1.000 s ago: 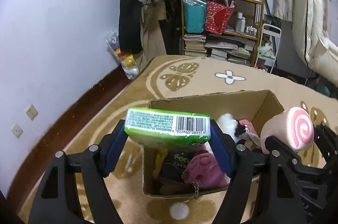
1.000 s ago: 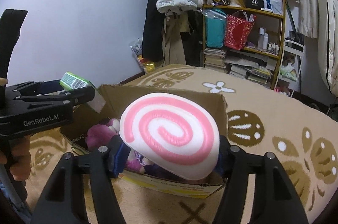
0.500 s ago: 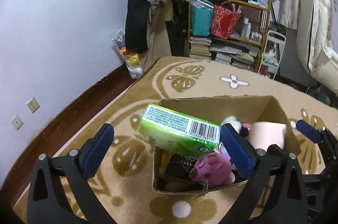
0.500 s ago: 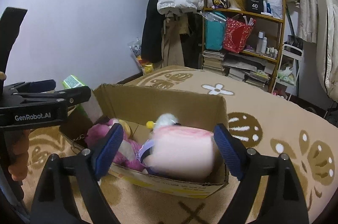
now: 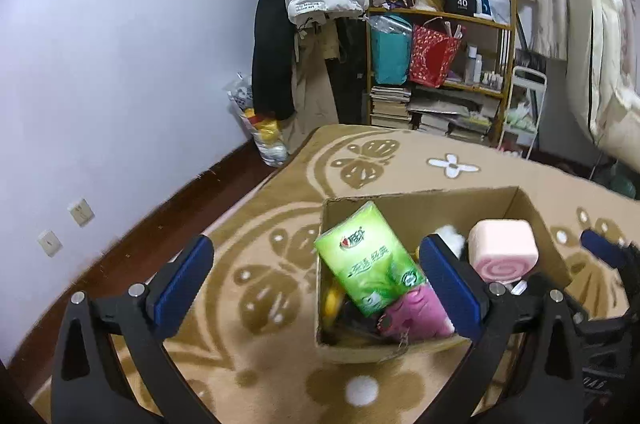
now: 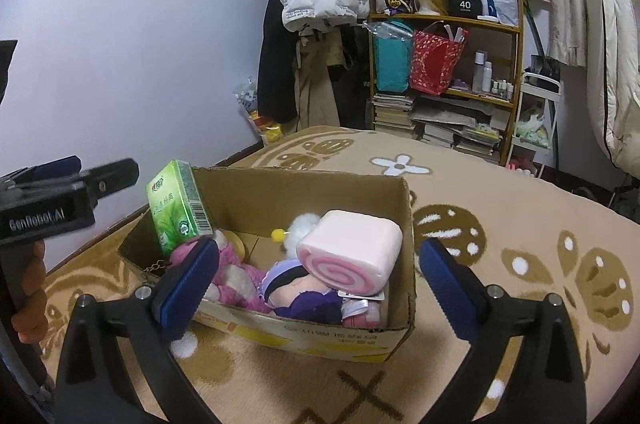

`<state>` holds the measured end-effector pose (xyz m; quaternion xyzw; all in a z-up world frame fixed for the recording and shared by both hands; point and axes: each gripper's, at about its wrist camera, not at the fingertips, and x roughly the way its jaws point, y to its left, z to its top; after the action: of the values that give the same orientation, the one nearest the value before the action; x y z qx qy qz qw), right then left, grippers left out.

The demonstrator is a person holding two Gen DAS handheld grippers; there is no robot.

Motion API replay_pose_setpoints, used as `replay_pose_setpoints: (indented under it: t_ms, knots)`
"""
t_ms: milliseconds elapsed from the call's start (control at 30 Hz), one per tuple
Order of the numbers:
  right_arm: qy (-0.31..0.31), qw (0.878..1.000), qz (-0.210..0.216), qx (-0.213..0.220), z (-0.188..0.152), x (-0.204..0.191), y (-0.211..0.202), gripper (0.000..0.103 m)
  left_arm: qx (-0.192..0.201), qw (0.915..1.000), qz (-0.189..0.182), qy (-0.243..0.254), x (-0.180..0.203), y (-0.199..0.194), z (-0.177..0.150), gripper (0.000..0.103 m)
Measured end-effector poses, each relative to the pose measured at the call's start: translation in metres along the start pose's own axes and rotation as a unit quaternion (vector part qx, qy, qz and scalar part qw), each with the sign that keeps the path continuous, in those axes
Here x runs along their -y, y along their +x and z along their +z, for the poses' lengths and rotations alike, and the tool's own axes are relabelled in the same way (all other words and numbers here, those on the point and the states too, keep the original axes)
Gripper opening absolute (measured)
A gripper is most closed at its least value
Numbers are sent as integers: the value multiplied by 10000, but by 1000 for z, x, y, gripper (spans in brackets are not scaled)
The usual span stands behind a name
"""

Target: Organize soft objects

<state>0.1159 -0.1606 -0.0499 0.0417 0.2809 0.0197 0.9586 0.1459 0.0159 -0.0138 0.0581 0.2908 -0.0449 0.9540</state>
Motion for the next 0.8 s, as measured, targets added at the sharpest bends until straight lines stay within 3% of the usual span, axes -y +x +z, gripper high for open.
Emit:
replay_pose_setpoints:
  t_ms: [200,633,800]
  knots:
    - [45,9999,-54,76,0,-2,-15,103,-90,9998,-149,-30,1,-15,-9,102]
    - [144,9996,4,223,-3,-9,-51,103,62,9997,66,216,-1,-56,-19,102]
    - [208,9994,9,266,-6,-8,-66,103,130,9998,-7,156,-7,-71,-23,102]
